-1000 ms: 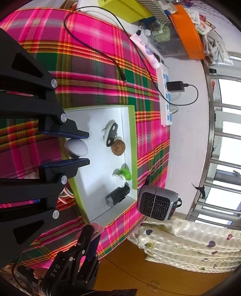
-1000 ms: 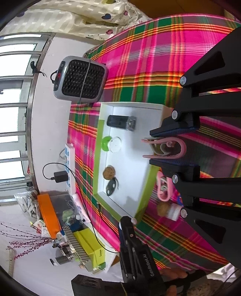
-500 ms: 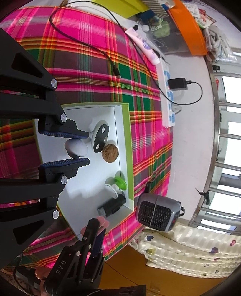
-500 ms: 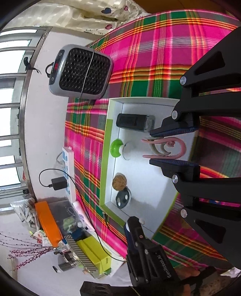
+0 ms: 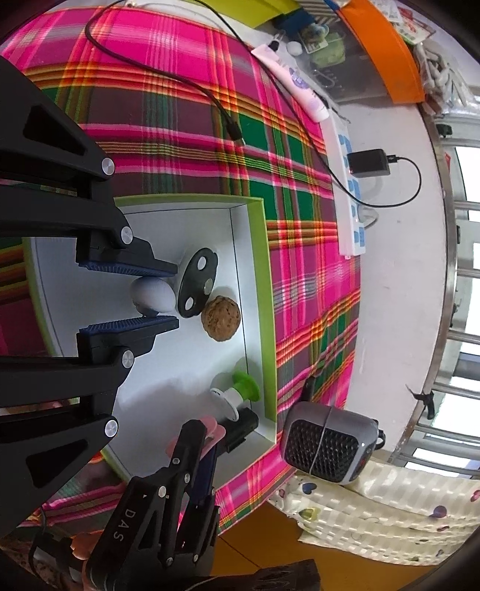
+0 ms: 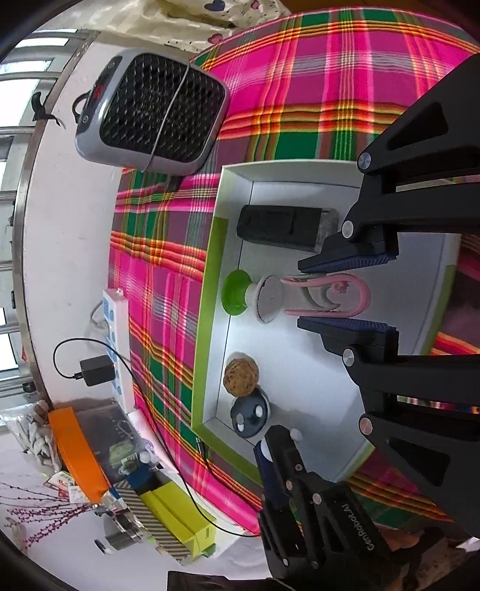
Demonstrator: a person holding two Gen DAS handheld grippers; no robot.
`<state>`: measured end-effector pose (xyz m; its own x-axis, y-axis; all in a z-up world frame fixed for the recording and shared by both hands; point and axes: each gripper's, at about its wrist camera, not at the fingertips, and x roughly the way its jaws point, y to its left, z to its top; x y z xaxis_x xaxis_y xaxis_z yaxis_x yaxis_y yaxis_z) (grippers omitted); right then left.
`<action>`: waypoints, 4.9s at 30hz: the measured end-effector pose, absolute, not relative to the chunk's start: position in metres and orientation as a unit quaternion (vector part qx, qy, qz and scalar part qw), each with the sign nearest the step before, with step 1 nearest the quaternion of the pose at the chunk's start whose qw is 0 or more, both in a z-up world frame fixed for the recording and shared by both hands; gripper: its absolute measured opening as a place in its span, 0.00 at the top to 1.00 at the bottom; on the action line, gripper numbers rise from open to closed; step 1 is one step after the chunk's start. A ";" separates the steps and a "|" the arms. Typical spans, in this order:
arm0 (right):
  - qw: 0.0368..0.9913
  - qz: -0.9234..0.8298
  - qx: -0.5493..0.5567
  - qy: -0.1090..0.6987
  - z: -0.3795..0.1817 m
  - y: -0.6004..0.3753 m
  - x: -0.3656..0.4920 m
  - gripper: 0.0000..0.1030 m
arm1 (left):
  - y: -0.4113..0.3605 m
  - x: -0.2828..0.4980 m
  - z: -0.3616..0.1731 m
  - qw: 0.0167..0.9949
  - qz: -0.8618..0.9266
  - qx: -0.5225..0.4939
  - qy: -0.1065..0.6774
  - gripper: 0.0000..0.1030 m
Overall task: Organize objects
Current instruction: 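Lower the white knob into the tray with the left tool while the right tool lowers the pink clip, then open the left tool to release the white knob while the right tool releases the pink clip, then withdraw both tools from the tray toward the cork jar and blue toy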
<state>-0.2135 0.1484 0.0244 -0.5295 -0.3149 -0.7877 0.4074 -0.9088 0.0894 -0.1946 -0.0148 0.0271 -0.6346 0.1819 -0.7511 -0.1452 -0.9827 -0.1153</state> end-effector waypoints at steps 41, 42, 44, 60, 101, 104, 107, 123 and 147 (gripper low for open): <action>0.181 -0.878 0.436 0.072 0.011 0.141 -0.228 0.76 | -0.006 -0.209 0.020 0.087 0.903 -0.420 0.001 0.76; 0.181 -0.879 0.436 0.073 0.011 0.141 -0.228 0.76 | -0.006 -0.208 0.020 0.087 0.903 -0.420 0.001 0.75; 0.181 -0.879 0.436 0.073 0.011 0.141 -0.228 0.76 | -0.006 -0.208 0.020 0.088 0.904 -0.419 0.002 0.73; 0.179 -0.882 0.431 0.067 0.013 0.143 -0.222 0.61 | -0.008 -0.200 0.023 0.087 0.904 -0.418 -0.008 0.64; 0.169 -0.902 0.395 0.030 0.047 0.153 -0.153 0.58 | -0.011 -0.128 0.056 0.081 0.921 -0.381 -0.015 0.63; 0.169 -0.904 0.392 0.028 0.048 0.154 -0.146 0.58 | -0.012 -0.123 0.056 0.082 0.921 -0.381 -0.018 0.63; 0.170 -0.906 0.386 0.025 0.051 0.155 -0.138 0.58 | -0.013 -0.119 0.056 0.082 0.921 -0.380 -0.020 0.63; 0.187 -0.901 0.390 0.027 0.038 0.152 -0.103 0.58 | -0.025 -0.088 0.042 0.086 0.914 -0.394 -0.042 0.63; 0.218 -0.878 0.424 0.041 0.007 0.134 -0.087 0.58 | -0.034 -0.072 0.029 0.085 0.907 -0.407 -0.063 0.63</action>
<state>-0.0868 0.1338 0.0074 -0.5444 -0.3481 -0.7632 0.4182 -0.9013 0.1129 -0.0719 -0.0336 0.0291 -0.6537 0.2056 -0.7283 -0.1026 -0.9776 -0.1838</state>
